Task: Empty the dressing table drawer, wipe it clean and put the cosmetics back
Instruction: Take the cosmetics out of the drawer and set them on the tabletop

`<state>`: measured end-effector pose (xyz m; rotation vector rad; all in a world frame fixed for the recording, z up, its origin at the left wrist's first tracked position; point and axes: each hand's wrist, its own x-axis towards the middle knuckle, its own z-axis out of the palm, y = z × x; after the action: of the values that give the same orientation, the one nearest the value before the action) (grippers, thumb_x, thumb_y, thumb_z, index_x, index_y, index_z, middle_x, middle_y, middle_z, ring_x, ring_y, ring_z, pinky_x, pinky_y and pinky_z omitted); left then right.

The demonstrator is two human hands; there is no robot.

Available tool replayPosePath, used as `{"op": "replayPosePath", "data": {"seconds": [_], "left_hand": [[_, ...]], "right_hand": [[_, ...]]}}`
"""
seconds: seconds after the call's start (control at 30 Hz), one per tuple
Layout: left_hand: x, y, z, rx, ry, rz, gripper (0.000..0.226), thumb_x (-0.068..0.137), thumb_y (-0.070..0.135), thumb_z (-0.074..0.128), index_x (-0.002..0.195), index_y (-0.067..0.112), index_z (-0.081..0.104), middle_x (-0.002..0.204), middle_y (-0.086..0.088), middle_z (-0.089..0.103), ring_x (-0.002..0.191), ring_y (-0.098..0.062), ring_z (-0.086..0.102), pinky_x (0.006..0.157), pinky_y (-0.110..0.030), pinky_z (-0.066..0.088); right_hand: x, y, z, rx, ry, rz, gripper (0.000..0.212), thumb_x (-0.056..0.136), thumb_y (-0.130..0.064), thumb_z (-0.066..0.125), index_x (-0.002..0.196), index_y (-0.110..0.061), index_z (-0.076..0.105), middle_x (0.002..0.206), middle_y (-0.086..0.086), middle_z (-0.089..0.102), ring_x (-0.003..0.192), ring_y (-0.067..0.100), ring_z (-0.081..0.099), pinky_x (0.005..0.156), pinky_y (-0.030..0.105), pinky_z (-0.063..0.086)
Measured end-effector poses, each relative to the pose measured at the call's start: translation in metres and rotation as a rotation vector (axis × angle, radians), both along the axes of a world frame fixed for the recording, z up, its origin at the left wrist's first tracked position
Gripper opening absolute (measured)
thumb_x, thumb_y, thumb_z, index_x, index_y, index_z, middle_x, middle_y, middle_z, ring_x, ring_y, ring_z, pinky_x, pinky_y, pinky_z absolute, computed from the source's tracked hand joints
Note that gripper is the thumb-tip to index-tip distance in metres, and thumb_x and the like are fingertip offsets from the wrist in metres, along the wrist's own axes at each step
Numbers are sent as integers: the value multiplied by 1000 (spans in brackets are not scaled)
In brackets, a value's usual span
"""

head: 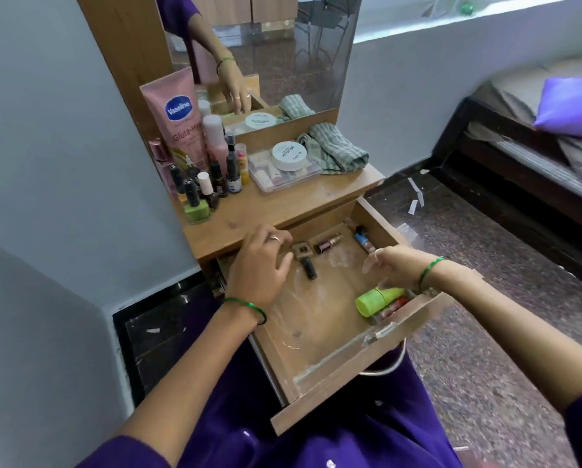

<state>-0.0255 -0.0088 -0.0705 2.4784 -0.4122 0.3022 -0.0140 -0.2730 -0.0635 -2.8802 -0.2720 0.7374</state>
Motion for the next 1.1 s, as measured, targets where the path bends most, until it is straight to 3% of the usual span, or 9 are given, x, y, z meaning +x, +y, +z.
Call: {"op": "replayPosePath", "data": {"seconds": [0.13,0.3,0.5,0.7,0.9,1.03,1.1], "left_hand": [[9,-23,-12,247,161,-104,34,92,13,52,124,23,57,118,3,53,110,-18,50,88,-32,48],[21,-37,-21,431,299,-129,46,91,-4,39,128,19,54,119,-7,53,110,-29,56,85,-40,51],[29,-50,-29,736,170,-331,31,98,4,34,122,6,53,128,-12,44,115,-30,49,84,-39,46],[37,-50,-37,841,87,-411,33,99,2,30,123,2,52,135,-15,41,122,-31,45,92,-41,43],[35,-38,-36,683,90,-368,34,98,4,29,125,10,50,124,-9,46,113,-25,51,82,-36,46],[27,-25,-27,362,96,-241,28,97,20,47,123,22,57,110,1,53,100,-21,59,75,-34,51],[22,-18,-16,163,131,-186,27,92,29,58,117,21,62,103,4,57,94,-19,61,78,-35,52]], "right_hand": [[-2,-4,-18,-174,76,94,43,79,-13,64,121,-9,55,121,10,61,112,27,58,97,35,46],[6,-3,-18,-245,120,139,44,80,-18,64,121,-9,53,122,10,61,113,27,57,96,34,47],[7,-2,-30,-307,201,158,56,76,-14,70,127,-10,47,127,9,55,117,26,55,97,31,46],[5,-7,-33,-229,135,168,52,73,-23,71,120,-10,54,123,8,57,114,26,56,98,32,45],[4,-1,3,-77,23,93,60,72,-28,76,125,-11,54,122,7,60,110,22,58,94,27,45],[10,15,38,-34,-35,91,57,72,-28,77,121,-10,55,114,7,62,105,23,60,83,25,45],[14,23,56,31,-66,78,49,70,-28,79,112,-14,58,101,6,65,92,23,62,73,26,47]]}}
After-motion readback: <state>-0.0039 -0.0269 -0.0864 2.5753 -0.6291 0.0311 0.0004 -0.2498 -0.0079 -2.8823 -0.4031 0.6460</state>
